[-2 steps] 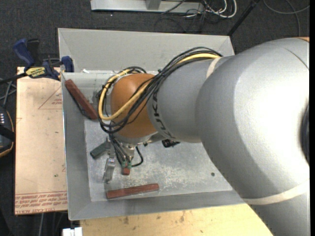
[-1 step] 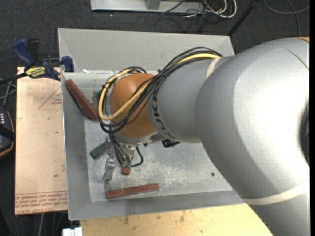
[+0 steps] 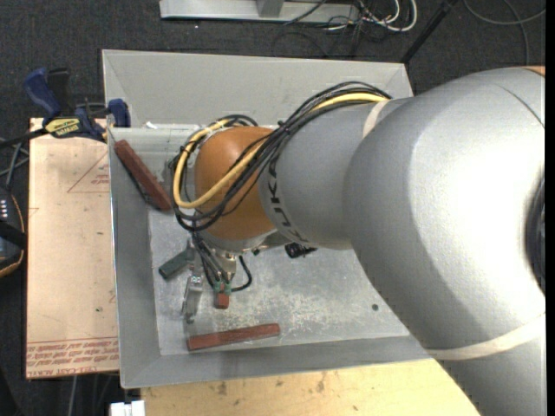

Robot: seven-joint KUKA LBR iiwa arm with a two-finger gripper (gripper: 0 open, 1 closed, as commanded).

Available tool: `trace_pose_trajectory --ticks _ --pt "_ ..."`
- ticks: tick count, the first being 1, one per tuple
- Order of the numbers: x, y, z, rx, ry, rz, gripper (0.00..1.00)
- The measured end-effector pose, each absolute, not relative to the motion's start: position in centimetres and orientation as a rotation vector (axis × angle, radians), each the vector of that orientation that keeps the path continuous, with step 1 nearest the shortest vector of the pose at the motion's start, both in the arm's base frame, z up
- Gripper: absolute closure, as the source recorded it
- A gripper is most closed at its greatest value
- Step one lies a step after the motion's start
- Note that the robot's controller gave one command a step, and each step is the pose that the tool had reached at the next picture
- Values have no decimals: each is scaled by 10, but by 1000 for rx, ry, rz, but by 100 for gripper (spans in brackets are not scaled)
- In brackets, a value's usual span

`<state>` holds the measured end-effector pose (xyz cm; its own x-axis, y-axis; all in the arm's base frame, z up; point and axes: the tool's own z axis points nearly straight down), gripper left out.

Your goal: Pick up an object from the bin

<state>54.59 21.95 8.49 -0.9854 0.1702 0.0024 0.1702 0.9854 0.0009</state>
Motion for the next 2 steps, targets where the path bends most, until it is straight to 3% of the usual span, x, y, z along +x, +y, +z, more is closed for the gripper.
trace_pose_trajectory --ticks 1,2 --pt "545 198 115 -421 -3109 3 0" --pt "557 211 125 -452 -3120 -9 0"
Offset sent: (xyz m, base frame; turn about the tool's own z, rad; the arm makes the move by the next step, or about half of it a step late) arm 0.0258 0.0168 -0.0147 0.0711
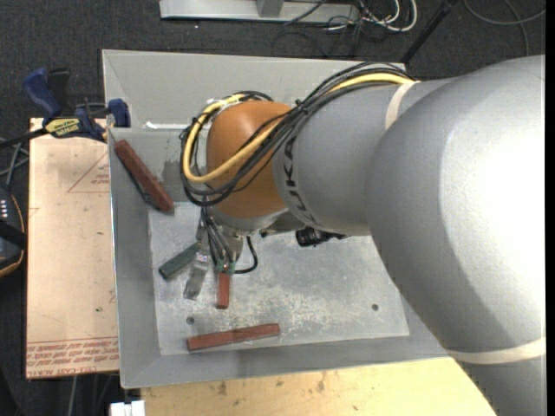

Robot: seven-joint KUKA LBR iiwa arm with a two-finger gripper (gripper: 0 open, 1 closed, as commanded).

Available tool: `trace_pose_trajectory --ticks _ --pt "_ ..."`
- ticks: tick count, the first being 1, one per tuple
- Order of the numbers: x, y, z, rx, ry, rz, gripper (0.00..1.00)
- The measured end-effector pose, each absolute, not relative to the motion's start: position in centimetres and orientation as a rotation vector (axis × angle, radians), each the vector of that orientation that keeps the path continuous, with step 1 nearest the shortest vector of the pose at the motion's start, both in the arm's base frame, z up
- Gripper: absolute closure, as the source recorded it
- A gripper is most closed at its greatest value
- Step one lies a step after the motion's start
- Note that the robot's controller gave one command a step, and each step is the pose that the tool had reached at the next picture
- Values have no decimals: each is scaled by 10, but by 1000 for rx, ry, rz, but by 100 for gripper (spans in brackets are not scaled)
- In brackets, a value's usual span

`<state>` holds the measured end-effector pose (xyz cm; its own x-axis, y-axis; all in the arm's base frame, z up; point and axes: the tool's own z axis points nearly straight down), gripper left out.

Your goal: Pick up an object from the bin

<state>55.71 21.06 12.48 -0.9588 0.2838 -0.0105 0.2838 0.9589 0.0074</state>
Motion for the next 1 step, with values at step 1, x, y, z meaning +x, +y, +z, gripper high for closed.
trace_pose_trajectory --ticks 1 --pt "607 206 71 355 3120 2 100"
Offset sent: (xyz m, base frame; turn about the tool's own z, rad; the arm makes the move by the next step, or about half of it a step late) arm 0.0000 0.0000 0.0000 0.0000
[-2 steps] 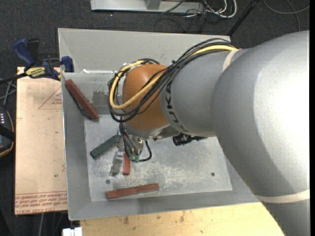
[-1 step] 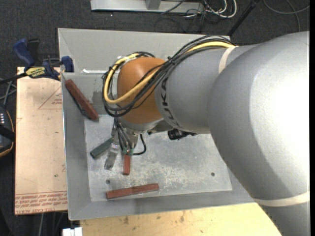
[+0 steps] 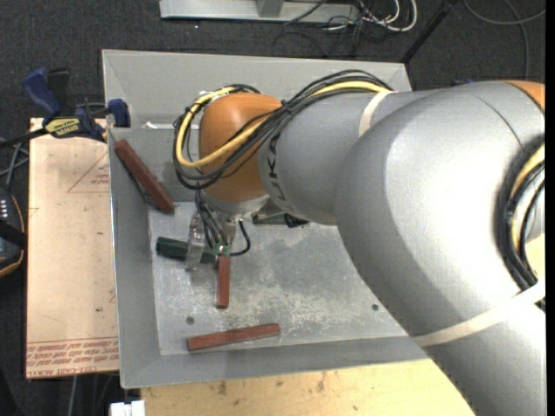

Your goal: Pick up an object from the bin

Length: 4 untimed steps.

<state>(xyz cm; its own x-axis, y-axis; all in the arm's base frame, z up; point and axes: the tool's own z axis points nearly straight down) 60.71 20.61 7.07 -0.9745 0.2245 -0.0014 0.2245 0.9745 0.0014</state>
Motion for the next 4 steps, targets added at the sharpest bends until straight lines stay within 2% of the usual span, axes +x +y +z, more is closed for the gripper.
trace_pose_trajectory --ticks 1,2,3,4 --pt "607 206 71 355 3120 2 100" --pt "604 213 184 274 3127 1 100" --pt "604 213 184 274 3127 1 100" --pt "593 204 242 270 3128 2 100"
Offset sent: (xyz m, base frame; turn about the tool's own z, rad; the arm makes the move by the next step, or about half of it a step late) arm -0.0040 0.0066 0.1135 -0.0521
